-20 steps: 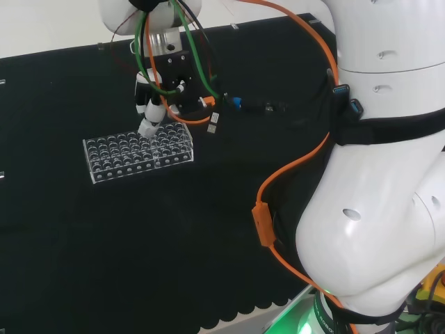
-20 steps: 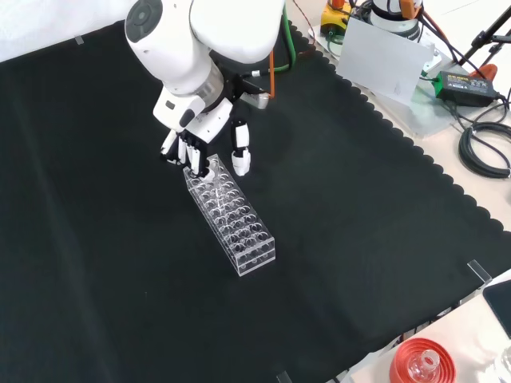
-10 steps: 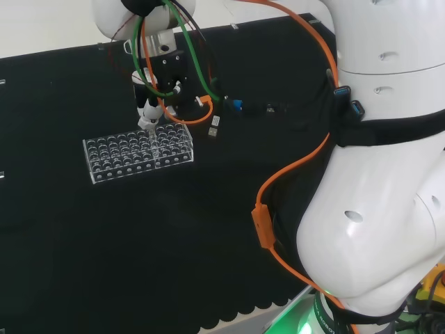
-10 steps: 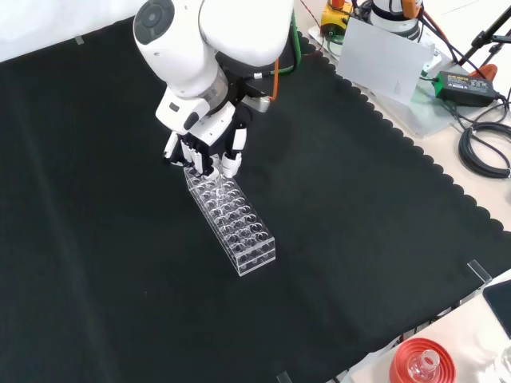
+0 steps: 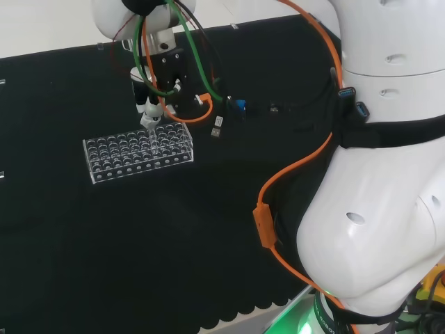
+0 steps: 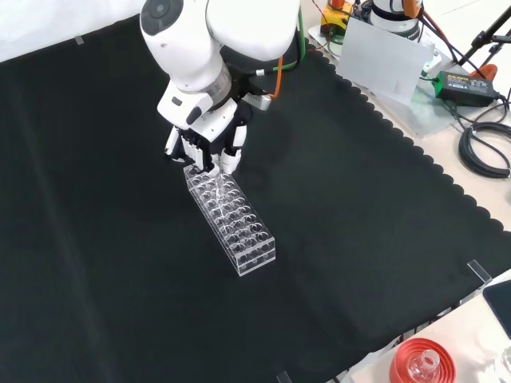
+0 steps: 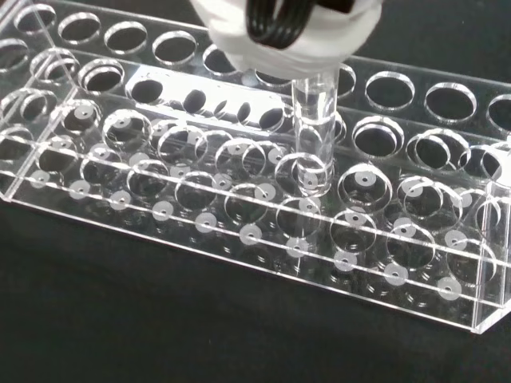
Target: Pick up the test tube.
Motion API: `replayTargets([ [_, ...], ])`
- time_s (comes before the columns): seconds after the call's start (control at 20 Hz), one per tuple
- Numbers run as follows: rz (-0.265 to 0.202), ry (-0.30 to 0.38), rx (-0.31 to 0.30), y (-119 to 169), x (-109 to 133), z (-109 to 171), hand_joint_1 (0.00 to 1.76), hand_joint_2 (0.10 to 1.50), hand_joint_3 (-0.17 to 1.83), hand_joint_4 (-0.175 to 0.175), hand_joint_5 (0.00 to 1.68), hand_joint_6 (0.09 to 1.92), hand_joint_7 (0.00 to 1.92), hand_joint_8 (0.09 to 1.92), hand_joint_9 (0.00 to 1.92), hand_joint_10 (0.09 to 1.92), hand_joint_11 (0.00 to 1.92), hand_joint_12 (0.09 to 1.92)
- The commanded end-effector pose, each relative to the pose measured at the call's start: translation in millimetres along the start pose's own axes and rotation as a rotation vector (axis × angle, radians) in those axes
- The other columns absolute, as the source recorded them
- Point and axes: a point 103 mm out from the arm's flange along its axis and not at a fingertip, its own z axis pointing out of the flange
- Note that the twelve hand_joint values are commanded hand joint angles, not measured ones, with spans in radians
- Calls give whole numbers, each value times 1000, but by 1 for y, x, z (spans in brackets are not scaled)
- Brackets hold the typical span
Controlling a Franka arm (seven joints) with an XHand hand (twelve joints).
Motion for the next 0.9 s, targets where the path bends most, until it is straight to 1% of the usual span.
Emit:
replayTargets([
  [0.05, -4, 11, -9, -2, -1, -5, 1415, 914, 129, -175, 1232, 567, 1294, 585, 1241, 576, 464, 1380],
  [0.2, -9, 12, -9, -2, -1, -6, 1417, 887, 168, -175, 1256, 529, 1384, 577, 1246, 401, 468, 1376],
  [0.3, -14, 19, -8, -4, 0, -10, 1419, 866, 197, -175, 1279, 489, 1419, 538, 1268, 333, 470, 1373],
  [0.7, -48, 14, -8, -11, 4, -31, 1422, 835, 241, -175, 1307, 444, 1456, 479, 1298, 274, 470, 1373],
  [0.8, -56, 14, 3, -13, 5, -35, 1422, 834, 243, -175, 1308, 443, 1458, 477, 1299, 272, 469, 1373],
  [0.9, -61, 25, 30, -14, 6, -39, 1422, 825, 257, -175, 1314, 434, 1465, 465, 1305, 263, 468, 1375],
])
